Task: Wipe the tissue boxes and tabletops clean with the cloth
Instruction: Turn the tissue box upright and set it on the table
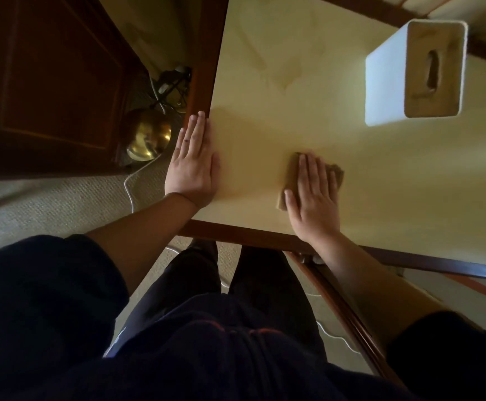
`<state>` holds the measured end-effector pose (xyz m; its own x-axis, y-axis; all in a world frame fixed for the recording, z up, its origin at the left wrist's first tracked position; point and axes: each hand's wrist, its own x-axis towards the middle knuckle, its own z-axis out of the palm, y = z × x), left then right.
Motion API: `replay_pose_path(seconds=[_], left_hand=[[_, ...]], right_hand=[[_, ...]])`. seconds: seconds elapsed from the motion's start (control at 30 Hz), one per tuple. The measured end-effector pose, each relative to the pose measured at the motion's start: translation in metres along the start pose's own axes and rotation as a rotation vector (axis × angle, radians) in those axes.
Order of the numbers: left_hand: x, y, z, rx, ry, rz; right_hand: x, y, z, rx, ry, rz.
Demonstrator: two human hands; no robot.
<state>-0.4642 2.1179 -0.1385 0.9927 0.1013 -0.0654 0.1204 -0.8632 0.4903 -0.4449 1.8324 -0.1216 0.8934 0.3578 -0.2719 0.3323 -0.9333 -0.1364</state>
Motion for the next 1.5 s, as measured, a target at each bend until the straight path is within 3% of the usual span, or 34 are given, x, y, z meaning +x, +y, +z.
replay_pose_path(seconds=[0.13, 0.3, 0.6, 0.77, 0.87, 1.03, 1.2, 1.5], left_hand=[[0.000, 0.001, 0.001, 0.015, 0.015, 0.003], [0.000, 0.001, 0.002, 0.005, 0.027, -0.004], [0.001, 0.001, 0.000, -0.064, 0.036, -0.021], [0.003, -0.003, -0.002, -0.194, 0.043, -0.048], [0.003, -0.001, -0.002, -0.180, 0.056, -0.048], [0.001, -0.001, -0.001, -0.135, 0.072, -0.016], [0.000, 0.000, 0.000, -0.118, 0.075, -0.022], [0.000, 0.000, -0.002, -0.132, 0.034, -0.052]], right_hand=[[-0.048, 0.029, 0.006, 0.006, 0.022, 0.143], [-0.076, -0.001, 0.019, -0.009, 0.058, 0.317], [-0.030, -0.094, 0.022, 0.023, 0.042, 0.141], [0.051, -0.111, 0.007, 0.024, 0.058, 0.069], [0.118, -0.117, -0.010, -0.017, 0.131, -0.004], [0.188, -0.123, -0.035, -0.042, 0.087, -0.103], [0.136, -0.111, -0.021, -0.052, 0.104, -0.139], [0.039, -0.099, -0.018, 0.055, -0.082, -0.091]])
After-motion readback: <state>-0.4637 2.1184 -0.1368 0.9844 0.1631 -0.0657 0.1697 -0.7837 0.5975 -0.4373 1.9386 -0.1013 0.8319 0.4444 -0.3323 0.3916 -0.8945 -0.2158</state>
